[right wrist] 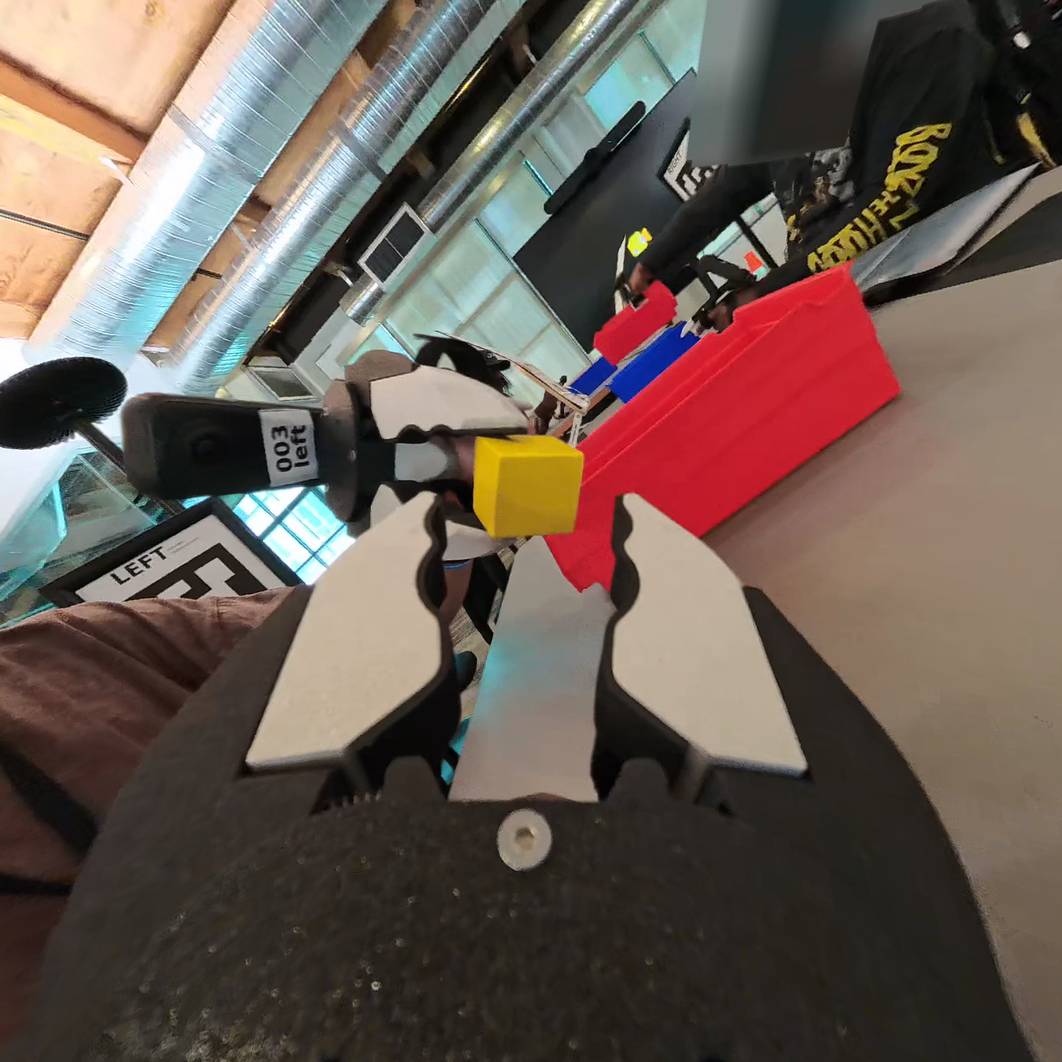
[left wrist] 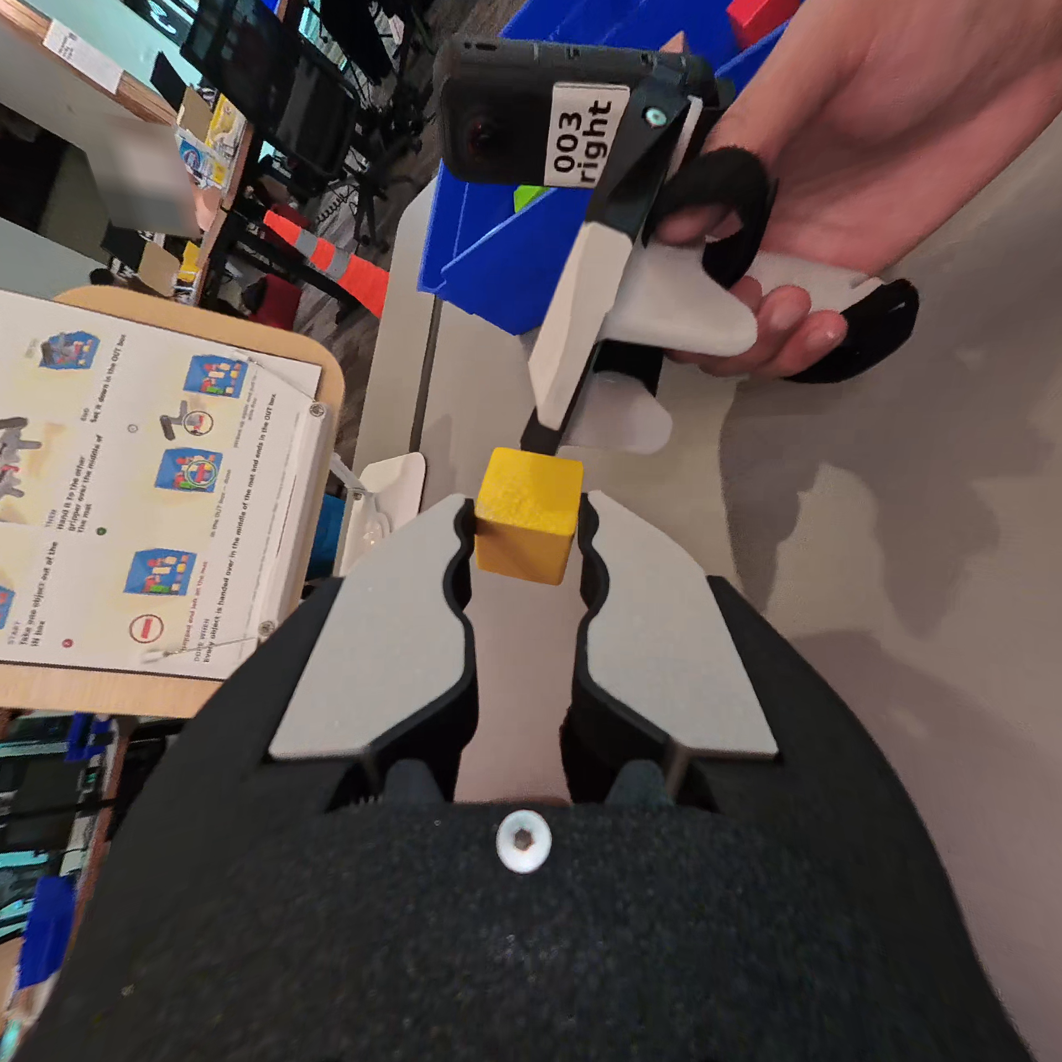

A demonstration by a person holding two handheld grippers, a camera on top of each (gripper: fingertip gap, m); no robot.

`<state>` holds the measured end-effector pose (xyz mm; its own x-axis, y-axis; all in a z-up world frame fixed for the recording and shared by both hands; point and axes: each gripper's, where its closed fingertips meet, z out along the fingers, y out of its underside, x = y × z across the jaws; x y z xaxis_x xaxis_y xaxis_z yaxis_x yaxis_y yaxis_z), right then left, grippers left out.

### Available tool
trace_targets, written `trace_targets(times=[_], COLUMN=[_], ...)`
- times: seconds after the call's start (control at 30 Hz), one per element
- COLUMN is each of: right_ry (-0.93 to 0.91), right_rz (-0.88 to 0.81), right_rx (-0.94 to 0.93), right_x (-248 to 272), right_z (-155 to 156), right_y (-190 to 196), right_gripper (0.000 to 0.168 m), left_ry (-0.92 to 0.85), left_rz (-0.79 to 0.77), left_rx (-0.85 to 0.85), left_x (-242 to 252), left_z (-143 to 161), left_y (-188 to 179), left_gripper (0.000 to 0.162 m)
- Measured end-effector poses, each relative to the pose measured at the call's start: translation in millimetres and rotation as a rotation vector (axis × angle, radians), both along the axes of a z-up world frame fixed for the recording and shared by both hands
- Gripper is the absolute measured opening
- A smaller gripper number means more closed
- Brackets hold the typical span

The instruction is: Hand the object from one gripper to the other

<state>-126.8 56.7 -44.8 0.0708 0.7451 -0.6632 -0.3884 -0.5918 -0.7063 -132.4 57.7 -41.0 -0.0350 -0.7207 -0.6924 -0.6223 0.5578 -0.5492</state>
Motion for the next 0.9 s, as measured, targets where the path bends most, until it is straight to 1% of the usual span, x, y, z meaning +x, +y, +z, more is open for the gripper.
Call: trace_targets(times=[0.1,0.17,0.2,0.27,0.37,0.43,0.47,0.5,0.57,0.6,0.63,0.7,0.73,0.8,0.83,0.87,0.9], right_ry=[0.04,0.03,0.014,0.013,-0.052,-0.113,-0.157,-0.211,-0.381,-0.46,-0.534,-0.678,-0.735,-0.862,-0.929,-0.997,-1.074], right_rz=[0.05,0.075,0.077,0.101,0.071,0.043,0.025,-0.006,-0.075,-0.096,-0.125,-0.228,-0.284,-0.417,-0.467,-0.52,-0.579], right_rx=[-0.004,-0.001,0.013,0.006,0.011,-0.002,-0.009,-0.012,0.02,0.054,0.091,0.168,0.208,0.247,0.248,0.223,0.178], right_x=[-4,-9,-9,-7,-7,-7,-6,-3,6,13,22,50,66,108,130,152,176], right_z=[3,2,0,1,-3,-11,-16,-20,-23,-15,-1,40,66,108,119,121,115], right_y=[-6,-10,-10,-11,-9,-6,-4,0,3,2,1,3,4,5,4,5,8], right_gripper=[0.057,0.044,0.041,0.039,0.038,0.037,0.037,0.037,0.037,0.037,0.037,0.037,0.037,0.037,0.037,0.037,0.037], left_ry=[-0.003,-0.002,0.003,0.009,0.015,0.039,0.024,-0.022,-0.157,-0.229,-0.306,-0.435,-0.462,-0.421,-0.408,-0.409,-0.405], left_rz=[-0.023,-0.033,-0.038,-0.027,0.025,0.099,0.145,0.185,0.224,0.216,0.211,0.227,0.248,0.317,0.347,0.359,0.354], left_rx=[-0.021,-0.011,0.0,0.013,-0.03,-0.146,-0.223,-0.312,-0.545,-0.676,-0.789,-0.92,-0.935,-0.884,-0.841,-0.813,-0.806], left_x=[10,16,17,18,16,8,2,-4,-22,-31,-40,-60,-69,-85,-91,-94,-94], left_z=[-3,-4,-4,-3,-7,-14,-14,-12,-10,-12,-15,-29,-41,-65,-72,-77,-81], left_y=[-8,-13,-15,-17,-16,-16,-18,-23,-47,-65,-82,-106,-113,-119,-119,-119,-120], left_gripper=[0.034,0.034,0.034,0.034,0.034,0.036,0.047,0.057,0.064,0.068,0.067,0.063,0.059,0.058,0.057,0.056,0.054])
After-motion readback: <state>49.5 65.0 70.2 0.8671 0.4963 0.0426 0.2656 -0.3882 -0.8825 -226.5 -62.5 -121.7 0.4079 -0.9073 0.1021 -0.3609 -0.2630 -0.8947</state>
